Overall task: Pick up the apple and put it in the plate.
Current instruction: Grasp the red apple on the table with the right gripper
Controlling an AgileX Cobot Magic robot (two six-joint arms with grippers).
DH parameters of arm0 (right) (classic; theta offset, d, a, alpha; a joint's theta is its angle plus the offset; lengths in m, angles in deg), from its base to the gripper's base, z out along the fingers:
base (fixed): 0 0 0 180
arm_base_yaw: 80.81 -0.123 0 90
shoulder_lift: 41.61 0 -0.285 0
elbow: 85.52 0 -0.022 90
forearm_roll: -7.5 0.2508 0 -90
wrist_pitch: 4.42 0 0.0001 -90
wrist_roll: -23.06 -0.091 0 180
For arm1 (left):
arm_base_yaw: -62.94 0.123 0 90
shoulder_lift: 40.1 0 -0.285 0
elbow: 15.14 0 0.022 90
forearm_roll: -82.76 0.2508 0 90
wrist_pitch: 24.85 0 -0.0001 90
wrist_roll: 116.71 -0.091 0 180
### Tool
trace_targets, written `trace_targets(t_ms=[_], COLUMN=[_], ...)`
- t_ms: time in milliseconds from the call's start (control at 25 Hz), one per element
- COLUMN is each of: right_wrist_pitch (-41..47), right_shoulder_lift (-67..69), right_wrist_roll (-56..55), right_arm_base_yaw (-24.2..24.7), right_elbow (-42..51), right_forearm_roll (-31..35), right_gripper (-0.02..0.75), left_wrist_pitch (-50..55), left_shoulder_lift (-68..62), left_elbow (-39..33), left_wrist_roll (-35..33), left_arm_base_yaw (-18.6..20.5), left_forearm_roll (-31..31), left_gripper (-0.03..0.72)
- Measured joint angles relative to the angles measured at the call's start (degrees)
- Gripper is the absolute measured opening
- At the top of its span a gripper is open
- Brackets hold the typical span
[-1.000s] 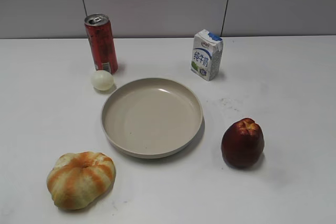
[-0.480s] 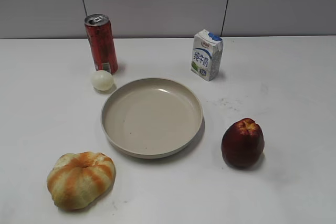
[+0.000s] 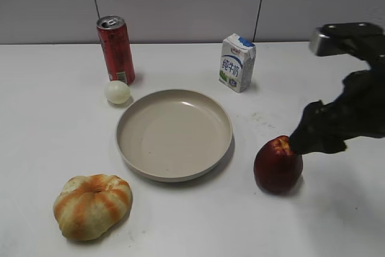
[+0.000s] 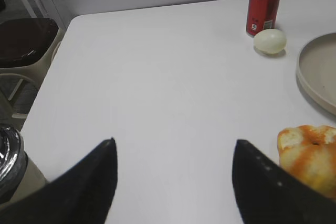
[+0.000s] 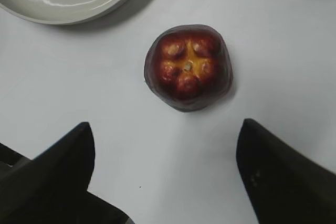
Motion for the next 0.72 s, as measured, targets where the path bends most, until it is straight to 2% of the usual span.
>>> trace_targets(t_ms=[80, 240, 720], right_wrist_pitch=[0.0, -0.13, -2.95], right_shoulder_lift=[5.03, 12.97, 25.16], right_wrist_roll=[-3.08, -5.61, -6.16], right_arm_base_yaw=[-2.05, -2.68, -2.69], right_elbow=[-2.73, -6.77, -10.51], right_forearm_roll=[-2.8, -5.98, -6.16], right_gripper=[0.666, 0.665, 0.61], left_wrist_pitch=[0.0, 0.0, 0.0], left_shoulder_lift=[0.0, 0.0, 0.0], left_elbow=[0.0, 0.0, 0.0], left_wrist_roll=[0.0, 0.0, 0.0], left_arm_base_yaw=[0.0, 0.0, 0.0], left_forearm_roll=[0.0, 0.0, 0.0], left_gripper=[0.522, 0.522, 0.522])
